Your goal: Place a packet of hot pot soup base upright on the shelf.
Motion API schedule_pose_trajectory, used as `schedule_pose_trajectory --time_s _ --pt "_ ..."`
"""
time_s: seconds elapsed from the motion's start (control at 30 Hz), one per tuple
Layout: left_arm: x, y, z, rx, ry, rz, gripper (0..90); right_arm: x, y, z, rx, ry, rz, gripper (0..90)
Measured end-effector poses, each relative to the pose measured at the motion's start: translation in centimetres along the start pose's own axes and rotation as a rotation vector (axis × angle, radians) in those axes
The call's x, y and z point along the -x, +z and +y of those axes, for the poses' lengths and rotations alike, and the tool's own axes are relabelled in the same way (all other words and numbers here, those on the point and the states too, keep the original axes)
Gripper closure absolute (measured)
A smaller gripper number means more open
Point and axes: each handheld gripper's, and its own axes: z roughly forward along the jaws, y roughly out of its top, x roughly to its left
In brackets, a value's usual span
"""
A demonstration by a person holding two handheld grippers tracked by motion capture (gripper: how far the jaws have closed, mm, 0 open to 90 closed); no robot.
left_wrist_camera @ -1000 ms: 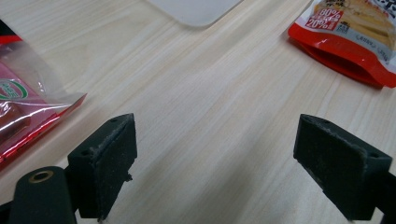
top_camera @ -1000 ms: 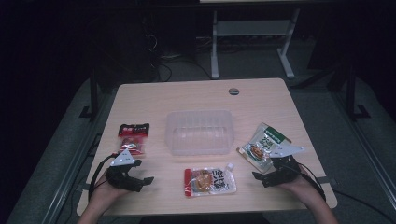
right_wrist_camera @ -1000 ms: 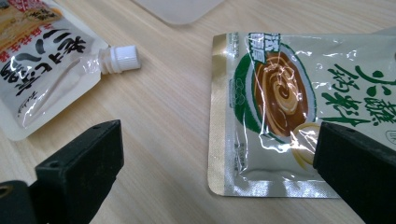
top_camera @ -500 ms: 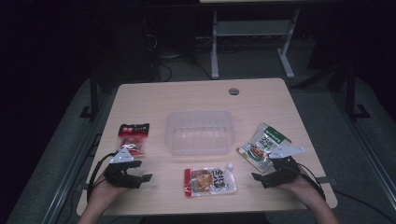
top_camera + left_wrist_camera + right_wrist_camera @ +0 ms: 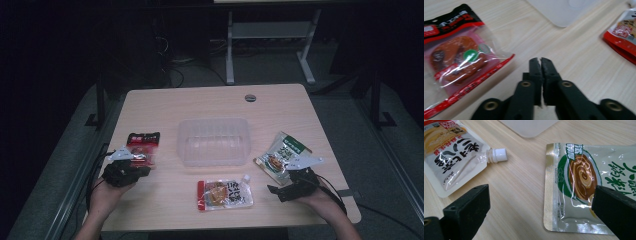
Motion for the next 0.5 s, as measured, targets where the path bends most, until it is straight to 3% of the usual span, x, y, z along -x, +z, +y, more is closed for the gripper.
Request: schedule_pose_trajectory --time_s 0.3,0.5 --pt "-2.5 0.4 2.0 0.042 -0.042 0.077 89.8 0.1 0.0 -0.1 -0.006 0.007 -0.001 1.6" --pt "-4.4 1.0 3.6 0.054 -0.048 0.138 89.8 0.2 0.0 -0.1 -0.004 0.008 -0.004 1.6"
